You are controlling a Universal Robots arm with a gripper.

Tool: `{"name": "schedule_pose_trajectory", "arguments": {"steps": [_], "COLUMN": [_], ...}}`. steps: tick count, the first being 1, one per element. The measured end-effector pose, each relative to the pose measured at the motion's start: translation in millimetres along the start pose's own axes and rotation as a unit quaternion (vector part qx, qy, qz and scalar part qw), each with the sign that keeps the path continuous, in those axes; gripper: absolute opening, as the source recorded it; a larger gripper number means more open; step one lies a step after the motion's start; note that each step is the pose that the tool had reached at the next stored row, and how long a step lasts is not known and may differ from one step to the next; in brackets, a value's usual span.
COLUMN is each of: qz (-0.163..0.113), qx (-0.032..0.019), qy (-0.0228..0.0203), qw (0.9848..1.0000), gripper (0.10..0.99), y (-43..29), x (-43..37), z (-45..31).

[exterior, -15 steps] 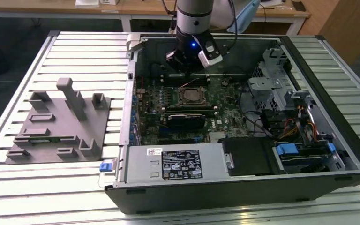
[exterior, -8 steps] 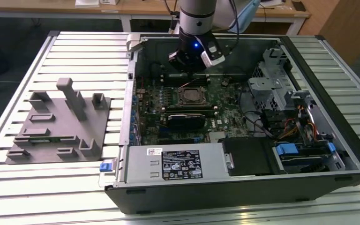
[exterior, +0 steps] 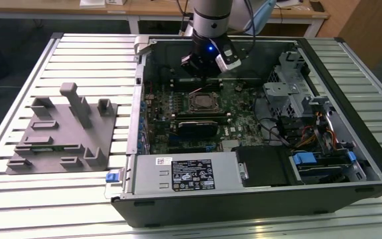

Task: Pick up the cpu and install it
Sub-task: 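Install the first cpu locking lever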

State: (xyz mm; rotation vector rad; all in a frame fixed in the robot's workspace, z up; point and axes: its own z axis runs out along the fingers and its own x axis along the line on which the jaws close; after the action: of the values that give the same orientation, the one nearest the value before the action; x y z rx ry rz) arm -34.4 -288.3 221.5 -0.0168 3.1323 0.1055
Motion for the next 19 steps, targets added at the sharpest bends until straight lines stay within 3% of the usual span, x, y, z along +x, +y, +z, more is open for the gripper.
{"name": "schedule_pose_trajectory", "arguments": {"steps": [8, 19], "qz": [0.000, 0.000], "qx": [0.0009, 0.0018], "qy": [-0.0001, 0.0000], "qw": [1.0000, 1.0000], "gripper": [0.106, 0.106], "y": [1.5, 3.1], "x": [-5.4, -9.6], "z": [3.9, 14.9]}}
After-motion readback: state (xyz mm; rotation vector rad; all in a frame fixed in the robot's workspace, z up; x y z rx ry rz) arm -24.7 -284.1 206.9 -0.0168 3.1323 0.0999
